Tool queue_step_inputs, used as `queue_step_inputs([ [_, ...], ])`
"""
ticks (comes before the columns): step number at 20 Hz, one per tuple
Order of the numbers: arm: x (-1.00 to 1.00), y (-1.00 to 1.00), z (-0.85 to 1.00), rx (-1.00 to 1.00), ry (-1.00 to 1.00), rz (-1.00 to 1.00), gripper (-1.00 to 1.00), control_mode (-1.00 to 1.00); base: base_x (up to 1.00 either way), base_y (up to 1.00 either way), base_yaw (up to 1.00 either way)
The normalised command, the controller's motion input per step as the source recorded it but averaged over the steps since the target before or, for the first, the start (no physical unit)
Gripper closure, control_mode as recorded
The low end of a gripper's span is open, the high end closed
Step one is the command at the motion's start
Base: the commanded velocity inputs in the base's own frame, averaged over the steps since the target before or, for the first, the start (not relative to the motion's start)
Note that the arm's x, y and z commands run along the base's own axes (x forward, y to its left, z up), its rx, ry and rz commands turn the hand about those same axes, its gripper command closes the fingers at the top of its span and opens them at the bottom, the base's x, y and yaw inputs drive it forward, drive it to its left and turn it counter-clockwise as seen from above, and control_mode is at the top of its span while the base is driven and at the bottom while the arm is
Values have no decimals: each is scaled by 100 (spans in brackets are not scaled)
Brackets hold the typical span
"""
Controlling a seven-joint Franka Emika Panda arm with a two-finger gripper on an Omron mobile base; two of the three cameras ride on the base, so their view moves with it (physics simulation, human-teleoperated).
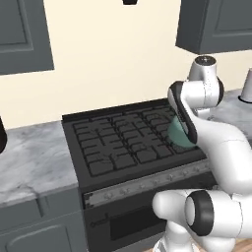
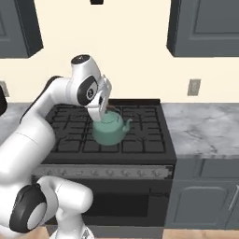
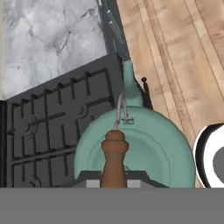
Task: The kettle is done boiling. Turn off the stove, then wait for 300 timesteps before moving the kettle to the dining table.
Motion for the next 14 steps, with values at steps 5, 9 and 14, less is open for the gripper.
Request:
queue_step_inputs([
  [5,0,0,0,0,0,0,100,100,-23,0,-46],
  [9,0,0,0,0,0,0,100,100,-23,0,-48],
  [14,0,0,0,0,0,0,100,100,-9,0,-52],
])
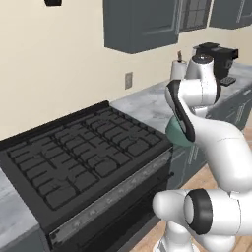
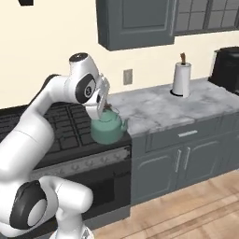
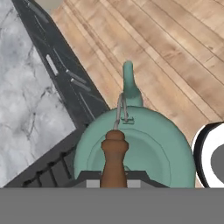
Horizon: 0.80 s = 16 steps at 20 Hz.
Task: The kettle is done boiling. Turn off the stove, then wait for 300 timesteps before moving the kettle to the dining table.
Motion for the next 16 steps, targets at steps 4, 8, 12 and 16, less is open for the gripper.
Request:
queue_step_inputs([
  [4,0,0,0,0,0,0,100,100,2,0,-53],
  [8,0,0,0,0,0,0,100,100,22,-2,-38],
  [12,0,0,0,0,0,0,100,100,28,-21,-36],
  [16,0,0,0,0,0,0,100,100,32,-31,-37],
])
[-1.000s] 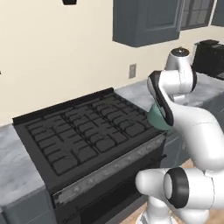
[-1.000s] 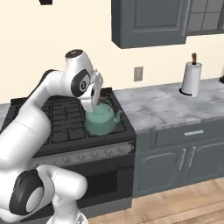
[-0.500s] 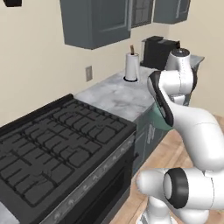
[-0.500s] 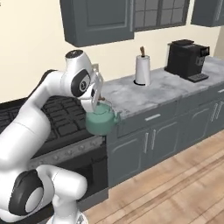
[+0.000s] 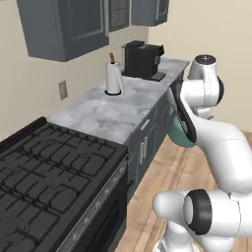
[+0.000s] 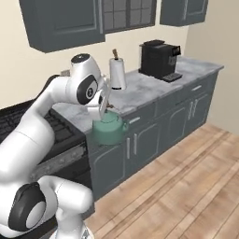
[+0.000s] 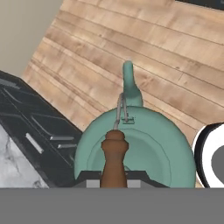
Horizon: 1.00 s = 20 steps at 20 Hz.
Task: The kettle is done boiling. Turn off the stove, then wait for 300 timesteps before moving the kettle to the dining table.
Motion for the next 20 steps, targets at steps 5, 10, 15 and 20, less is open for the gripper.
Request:
queue_step_inputs([
  [5,0,0,0,0,0,0,100,100,36,-40,-37],
  [10,0,0,0,0,0,0,100,100,35,-48,-37],
  [15,0,0,0,0,0,0,100,100,39,-47,-38],
  [20,0,0,0,0,0,0,100,100,41,-46,-39],
])
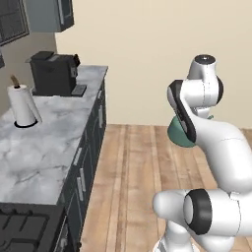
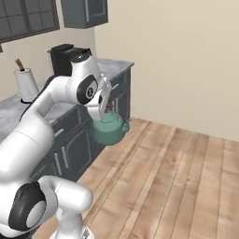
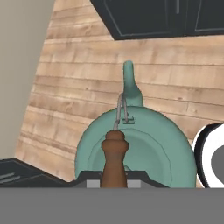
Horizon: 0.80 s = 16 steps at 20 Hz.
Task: The kettle is done boiling. Turn off the stove, then wait for 300 timesteps before moving the kettle to the dining table.
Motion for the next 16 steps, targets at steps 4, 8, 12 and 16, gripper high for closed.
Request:
queue_step_inputs([
  [4,0,0,0,0,0,0,100,100,46,-38,-42],
  [8,0,0,0,0,0,0,100,100,51,-31,-44],
  [12,0,0,0,0,0,0,100,100,65,-22,-44],
  [16,0,0,0,0,0,0,100,100,75,-16,-43],
])
